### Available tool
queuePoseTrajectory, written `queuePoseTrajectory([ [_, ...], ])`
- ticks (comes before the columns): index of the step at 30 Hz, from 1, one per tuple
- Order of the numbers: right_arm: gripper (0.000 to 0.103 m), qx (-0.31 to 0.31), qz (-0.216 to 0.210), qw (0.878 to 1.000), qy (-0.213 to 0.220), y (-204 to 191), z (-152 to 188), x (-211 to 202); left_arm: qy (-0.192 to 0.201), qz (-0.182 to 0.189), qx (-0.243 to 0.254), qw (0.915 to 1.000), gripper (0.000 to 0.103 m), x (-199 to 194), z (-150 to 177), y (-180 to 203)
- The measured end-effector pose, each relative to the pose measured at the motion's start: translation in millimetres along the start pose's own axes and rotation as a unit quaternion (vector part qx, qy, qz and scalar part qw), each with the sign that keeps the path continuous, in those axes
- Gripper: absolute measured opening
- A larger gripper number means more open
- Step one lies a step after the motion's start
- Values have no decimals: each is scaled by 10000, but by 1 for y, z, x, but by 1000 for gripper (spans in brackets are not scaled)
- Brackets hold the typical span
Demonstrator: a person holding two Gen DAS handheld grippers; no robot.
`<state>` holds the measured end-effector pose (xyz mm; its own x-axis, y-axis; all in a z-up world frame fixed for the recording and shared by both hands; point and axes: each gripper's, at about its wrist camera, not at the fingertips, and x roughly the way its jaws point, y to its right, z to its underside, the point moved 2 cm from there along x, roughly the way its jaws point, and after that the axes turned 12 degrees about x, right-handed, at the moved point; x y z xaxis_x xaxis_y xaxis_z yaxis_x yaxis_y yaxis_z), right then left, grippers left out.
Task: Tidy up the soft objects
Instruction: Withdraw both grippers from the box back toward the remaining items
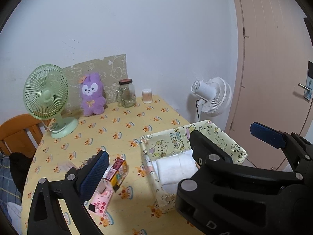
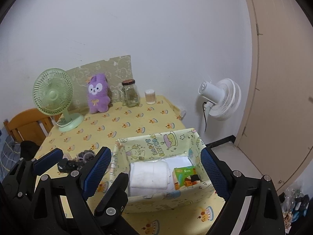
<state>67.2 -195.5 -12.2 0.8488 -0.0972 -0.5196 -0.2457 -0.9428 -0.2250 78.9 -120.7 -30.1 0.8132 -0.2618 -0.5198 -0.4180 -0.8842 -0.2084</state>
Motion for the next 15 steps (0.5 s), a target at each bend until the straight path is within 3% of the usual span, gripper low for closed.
queuePoseTrajectory([
  [15, 95, -206, -243, 9995, 84, -41, 16, -22, 120, -246, -149, 9995, 102, -29, 21, -33],
])
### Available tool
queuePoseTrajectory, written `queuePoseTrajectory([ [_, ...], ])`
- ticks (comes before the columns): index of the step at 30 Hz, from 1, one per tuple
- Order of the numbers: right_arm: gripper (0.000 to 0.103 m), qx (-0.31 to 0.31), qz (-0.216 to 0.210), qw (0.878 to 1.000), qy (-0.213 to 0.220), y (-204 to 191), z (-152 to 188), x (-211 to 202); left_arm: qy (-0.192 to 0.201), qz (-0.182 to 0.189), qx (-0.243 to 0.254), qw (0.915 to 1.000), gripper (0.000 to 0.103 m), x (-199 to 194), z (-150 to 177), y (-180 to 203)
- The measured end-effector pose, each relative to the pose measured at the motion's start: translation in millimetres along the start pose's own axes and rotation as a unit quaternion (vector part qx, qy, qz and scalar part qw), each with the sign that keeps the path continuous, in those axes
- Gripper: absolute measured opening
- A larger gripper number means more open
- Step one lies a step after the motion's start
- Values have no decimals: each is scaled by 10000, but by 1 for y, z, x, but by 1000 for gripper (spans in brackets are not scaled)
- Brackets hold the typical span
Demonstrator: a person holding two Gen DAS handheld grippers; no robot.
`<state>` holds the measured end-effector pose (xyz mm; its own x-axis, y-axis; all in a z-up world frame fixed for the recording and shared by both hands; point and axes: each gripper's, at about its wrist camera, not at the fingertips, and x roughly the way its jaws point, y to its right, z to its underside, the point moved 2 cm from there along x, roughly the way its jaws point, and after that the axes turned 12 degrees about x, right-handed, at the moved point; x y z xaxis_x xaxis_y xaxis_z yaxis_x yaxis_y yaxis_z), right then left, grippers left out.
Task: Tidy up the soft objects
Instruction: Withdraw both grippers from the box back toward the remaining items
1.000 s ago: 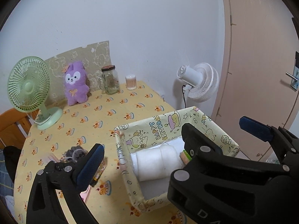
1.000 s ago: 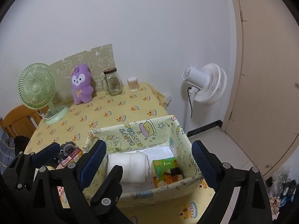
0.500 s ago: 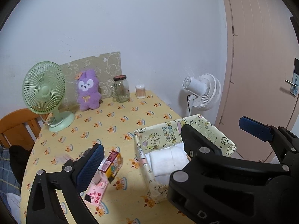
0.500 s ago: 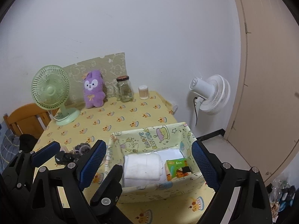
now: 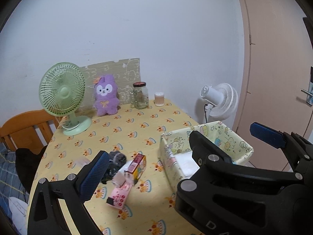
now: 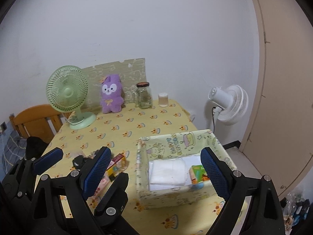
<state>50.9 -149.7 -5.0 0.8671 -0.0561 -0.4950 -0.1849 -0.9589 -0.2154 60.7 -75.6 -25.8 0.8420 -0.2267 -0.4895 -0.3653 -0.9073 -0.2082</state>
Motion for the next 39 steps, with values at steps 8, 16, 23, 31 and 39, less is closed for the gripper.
queuePoseTrajectory([
  [8, 95, -93, -183, 9998, 10, -20, 14, 0, 6, -122, -52, 9999, 101, -6, 17, -16],
  [16, 95, -196, -324, 9991, -174, -39, 34, 13, -142, -249, -181, 9994, 101, -1, 41, -33],
  [23, 95, -239, -465, 9978, -411, -55, 50, 31, -341, -335, -269, 9985, 101, 8, 58, -48],
  [31, 94, -361, -574, 9955, -662, -72, 64, 57, -578, -457, -459, 9962, 101, 24, 76, -67],
  [39, 93, -429, -539, 9939, -863, -88, 75, 82, -798, -533, -675, 9931, 101, 42, 92, -85],
])
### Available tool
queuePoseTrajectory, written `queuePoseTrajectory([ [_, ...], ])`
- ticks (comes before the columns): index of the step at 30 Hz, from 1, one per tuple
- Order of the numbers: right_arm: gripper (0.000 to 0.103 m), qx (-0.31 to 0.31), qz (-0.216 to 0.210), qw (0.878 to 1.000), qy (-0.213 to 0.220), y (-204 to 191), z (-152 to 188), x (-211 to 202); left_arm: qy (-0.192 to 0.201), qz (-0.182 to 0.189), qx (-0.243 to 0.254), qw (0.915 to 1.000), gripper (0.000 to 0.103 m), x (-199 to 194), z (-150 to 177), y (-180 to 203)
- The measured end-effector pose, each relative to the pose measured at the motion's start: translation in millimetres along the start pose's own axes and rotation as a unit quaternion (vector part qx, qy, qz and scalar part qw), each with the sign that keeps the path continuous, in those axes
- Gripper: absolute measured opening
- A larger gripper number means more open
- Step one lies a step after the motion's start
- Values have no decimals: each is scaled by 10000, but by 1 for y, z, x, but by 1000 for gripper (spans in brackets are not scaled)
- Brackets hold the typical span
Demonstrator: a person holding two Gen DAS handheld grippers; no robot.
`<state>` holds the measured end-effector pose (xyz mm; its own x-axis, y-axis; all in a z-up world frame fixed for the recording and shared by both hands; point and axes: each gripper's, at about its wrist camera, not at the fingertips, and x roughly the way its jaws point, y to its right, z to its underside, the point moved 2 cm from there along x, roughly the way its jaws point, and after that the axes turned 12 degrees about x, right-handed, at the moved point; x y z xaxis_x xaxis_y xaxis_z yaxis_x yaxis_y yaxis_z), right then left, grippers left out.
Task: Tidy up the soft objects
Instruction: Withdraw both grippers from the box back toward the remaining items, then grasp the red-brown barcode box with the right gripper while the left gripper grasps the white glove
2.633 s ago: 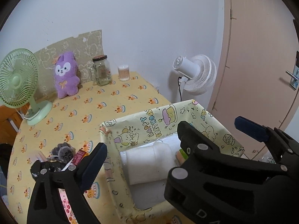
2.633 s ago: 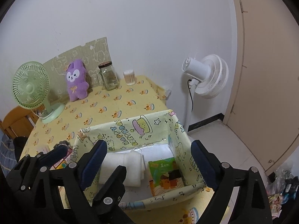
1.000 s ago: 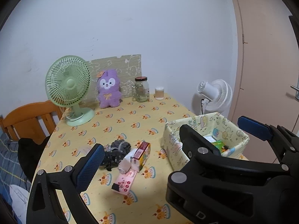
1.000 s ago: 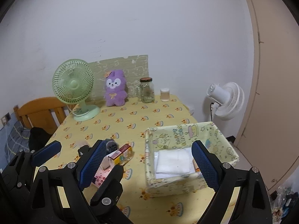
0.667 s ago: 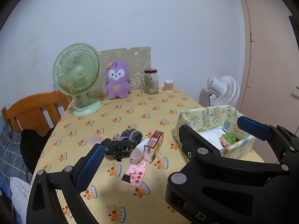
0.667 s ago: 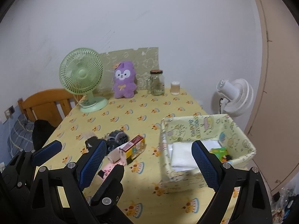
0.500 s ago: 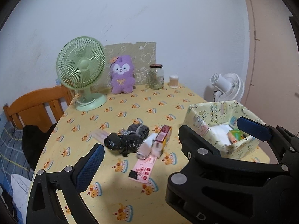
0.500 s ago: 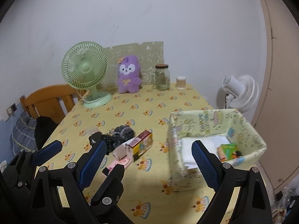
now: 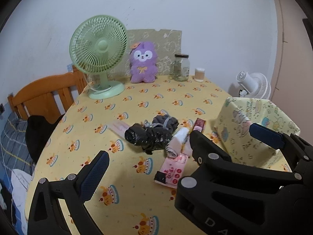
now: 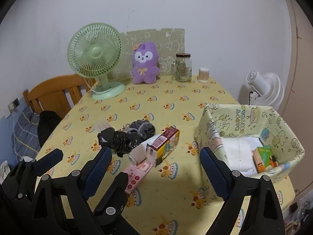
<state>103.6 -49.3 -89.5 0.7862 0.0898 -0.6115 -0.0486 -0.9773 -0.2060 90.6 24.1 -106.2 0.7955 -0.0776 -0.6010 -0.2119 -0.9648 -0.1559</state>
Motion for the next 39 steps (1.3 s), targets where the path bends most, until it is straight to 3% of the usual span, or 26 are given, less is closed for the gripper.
queuePoseTrajectory([
  [10, 78, -147, 145, 9993, -297, -6, 8, 36, -316, 54, -177, 9993, 100, 30, 12, -8],
  [14, 66, -228, 166, 9986, -445, -7, 10, 51, -415, 85, -240, 9988, 100, 43, 15, -11],
  [21, 65, -191, 267, 9979, -562, -6, 10, 71, -557, 129, -250, 9981, 98, 62, 15, -13],
  [28, 51, -109, 318, 9975, -615, -3, 7, 88, -672, 153, -228, 9974, 96, 78, 13, -14],
  [33, 37, -95, 301, 9969, -723, 2, 6, 100, -774, 225, -203, 9965, 90, 86, 13, -12],
  [39, 30, -18, 330, 9967, -741, 10, 6, 100, -776, 470, -157, 9958, 79, 90, 10, -4],
])
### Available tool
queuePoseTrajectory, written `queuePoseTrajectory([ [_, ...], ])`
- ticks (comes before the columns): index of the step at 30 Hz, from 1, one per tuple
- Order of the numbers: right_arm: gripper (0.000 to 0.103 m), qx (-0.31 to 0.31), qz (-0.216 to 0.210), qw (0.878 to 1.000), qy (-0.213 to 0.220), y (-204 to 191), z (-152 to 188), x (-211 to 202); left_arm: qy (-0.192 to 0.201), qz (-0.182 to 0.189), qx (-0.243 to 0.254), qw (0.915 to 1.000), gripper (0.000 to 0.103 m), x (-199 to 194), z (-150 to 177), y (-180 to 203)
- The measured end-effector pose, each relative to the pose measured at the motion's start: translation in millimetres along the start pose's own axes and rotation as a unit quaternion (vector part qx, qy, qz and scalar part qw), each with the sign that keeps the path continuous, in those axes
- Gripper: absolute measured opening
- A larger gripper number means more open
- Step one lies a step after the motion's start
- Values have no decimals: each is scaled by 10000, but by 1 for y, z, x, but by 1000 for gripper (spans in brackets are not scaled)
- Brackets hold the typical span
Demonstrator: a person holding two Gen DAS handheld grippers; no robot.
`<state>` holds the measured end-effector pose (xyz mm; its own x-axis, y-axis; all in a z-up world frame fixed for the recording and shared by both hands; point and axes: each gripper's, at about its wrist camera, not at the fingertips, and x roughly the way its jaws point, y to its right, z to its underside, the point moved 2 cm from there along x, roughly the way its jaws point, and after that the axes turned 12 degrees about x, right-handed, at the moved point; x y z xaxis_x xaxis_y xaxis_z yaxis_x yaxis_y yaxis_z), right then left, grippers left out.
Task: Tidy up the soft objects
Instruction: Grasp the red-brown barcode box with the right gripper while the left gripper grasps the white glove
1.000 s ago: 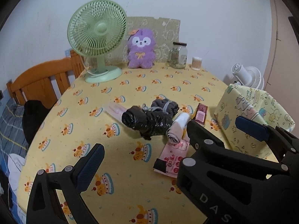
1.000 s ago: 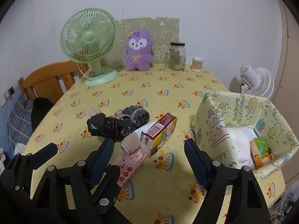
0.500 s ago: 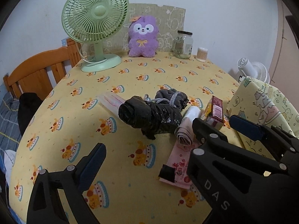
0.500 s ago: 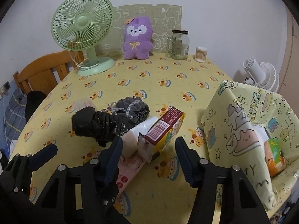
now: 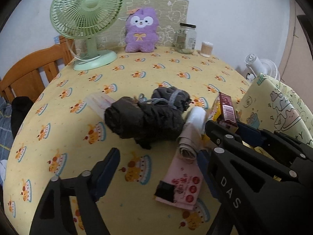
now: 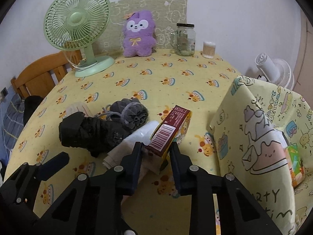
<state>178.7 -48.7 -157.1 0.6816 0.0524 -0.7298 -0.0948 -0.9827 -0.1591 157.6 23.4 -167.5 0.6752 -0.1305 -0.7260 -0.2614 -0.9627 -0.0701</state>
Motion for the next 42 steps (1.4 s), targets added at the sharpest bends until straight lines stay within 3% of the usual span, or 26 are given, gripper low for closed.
queuePoseTrajectory([
  [6, 29, 92, 49, 9999, -10, 12, -2, -2, 30, 348, 133, 9993, 64, 5, -5, 13],
  [12, 29, 209, -36, 9997, -76, 16, 0, 0, 53, 492, 342, 9982, 59, 7, -8, 17],
  [20, 27, 290, -162, 9994, -123, 20, 4, -4, 76, 512, 494, 9974, 60, 2, -7, 22],
  [35, 27, 527, 51, 9986, -71, 29, 5, -8, 128, 731, 901, 9932, 60, 4, -13, 32],
  [42, 27, 572, 176, 9982, -68, 31, 3, -7, 108, 924, 1026, 9904, 50, 9, -15, 35],
])
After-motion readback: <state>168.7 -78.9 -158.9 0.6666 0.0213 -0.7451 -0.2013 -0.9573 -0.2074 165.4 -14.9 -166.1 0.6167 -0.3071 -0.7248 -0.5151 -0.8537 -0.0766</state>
